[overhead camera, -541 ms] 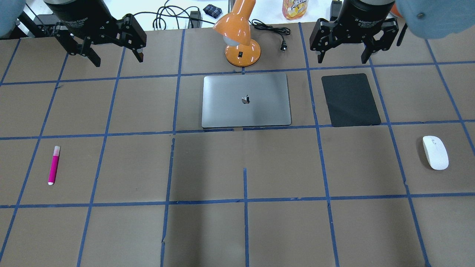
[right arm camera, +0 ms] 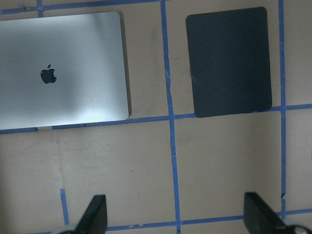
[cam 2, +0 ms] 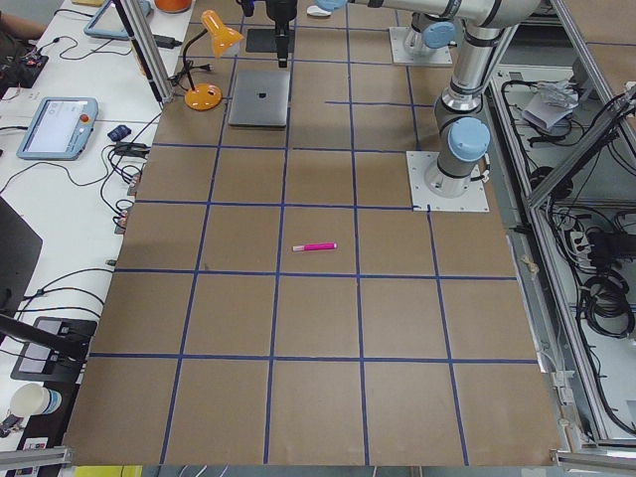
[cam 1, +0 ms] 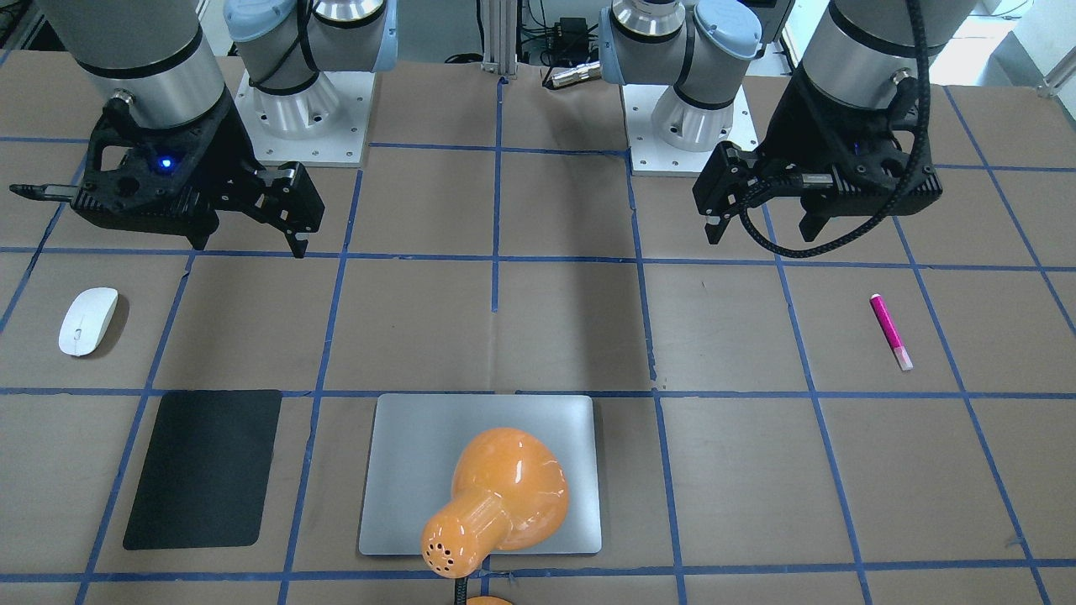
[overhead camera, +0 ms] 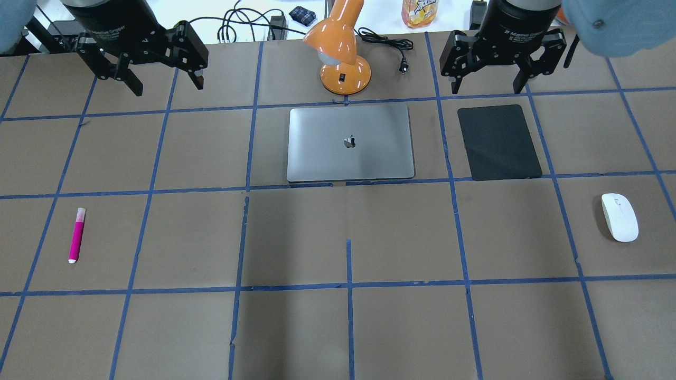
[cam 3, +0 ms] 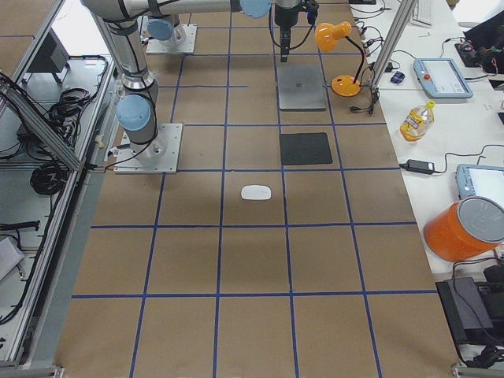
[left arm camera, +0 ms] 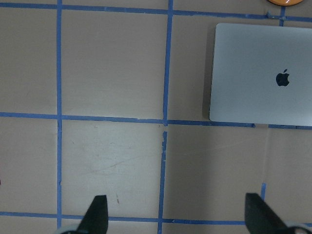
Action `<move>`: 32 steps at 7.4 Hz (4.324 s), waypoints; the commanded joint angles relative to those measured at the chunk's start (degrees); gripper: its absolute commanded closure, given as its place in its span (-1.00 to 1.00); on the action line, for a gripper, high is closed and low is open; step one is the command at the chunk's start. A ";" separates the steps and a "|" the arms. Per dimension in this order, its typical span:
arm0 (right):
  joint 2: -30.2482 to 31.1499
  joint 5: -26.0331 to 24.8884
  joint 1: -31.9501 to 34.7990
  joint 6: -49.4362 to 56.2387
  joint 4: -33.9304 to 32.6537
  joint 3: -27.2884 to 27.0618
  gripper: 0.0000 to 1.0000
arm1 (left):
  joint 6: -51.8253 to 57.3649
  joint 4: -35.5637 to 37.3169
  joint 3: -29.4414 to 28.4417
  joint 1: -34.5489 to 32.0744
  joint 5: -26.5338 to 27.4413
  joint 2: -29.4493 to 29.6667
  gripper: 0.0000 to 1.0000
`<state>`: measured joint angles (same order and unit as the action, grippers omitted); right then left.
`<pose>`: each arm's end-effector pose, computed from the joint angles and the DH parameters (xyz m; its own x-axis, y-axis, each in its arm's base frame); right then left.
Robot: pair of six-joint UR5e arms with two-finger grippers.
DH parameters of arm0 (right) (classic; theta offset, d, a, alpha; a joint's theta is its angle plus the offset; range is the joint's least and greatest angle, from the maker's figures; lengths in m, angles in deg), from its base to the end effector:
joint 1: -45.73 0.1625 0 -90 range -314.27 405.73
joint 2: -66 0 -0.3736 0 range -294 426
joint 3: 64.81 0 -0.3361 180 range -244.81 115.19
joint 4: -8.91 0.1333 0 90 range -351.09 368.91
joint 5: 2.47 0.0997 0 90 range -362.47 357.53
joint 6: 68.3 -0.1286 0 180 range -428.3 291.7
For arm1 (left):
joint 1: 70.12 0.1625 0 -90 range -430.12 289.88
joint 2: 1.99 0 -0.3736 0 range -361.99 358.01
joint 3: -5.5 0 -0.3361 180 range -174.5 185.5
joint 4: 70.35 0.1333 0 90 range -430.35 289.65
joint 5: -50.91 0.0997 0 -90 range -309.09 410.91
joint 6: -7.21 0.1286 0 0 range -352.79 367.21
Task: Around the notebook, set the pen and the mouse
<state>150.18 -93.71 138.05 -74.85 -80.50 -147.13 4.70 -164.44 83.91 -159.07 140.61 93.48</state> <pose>0.1497 -0.4707 0.4188 -0.9971 0.0742 0.0190 0.0737 0.9970 -0.0245 -0.1253 -0.4764 0.4452 -0.9981 -0.0619 0.0068 -0.0621 0.9975 -0.0352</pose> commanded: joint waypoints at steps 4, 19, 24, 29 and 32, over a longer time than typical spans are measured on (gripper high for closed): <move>1.76 -2.62 -11.52 8.52 5.38 -0.99 -1.00 | 10.19 3.80 10.32 22.00 0.13 0.41 -1.00; -9.64 0.97 -41.69 43.99 -42.15 -34.57 -1.00 | 36.35 54.46 39.63 43.77 -1.19 14.57 0.29; -11.93 -0.96 -42.66 44.17 -49.08 -39.13 -0.98 | 36.26 51.91 39.02 43.77 -1.63 13.43 0.97; -11.76 -0.87 -43.01 43.91 -50.60 -39.50 0.37 | 8.83 27.49 32.42 29.38 -0.93 3.86 0.97; -10.45 -0.09 -40.92 42.77 -49.89 -36.36 0.37 | -17.85 24.40 32.24 15.17 -0.75 1.65 0.98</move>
<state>139.24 -94.46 95.85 -31.63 -130.58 -185.40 -0.97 -139.16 116.19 -137.30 139.77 95.85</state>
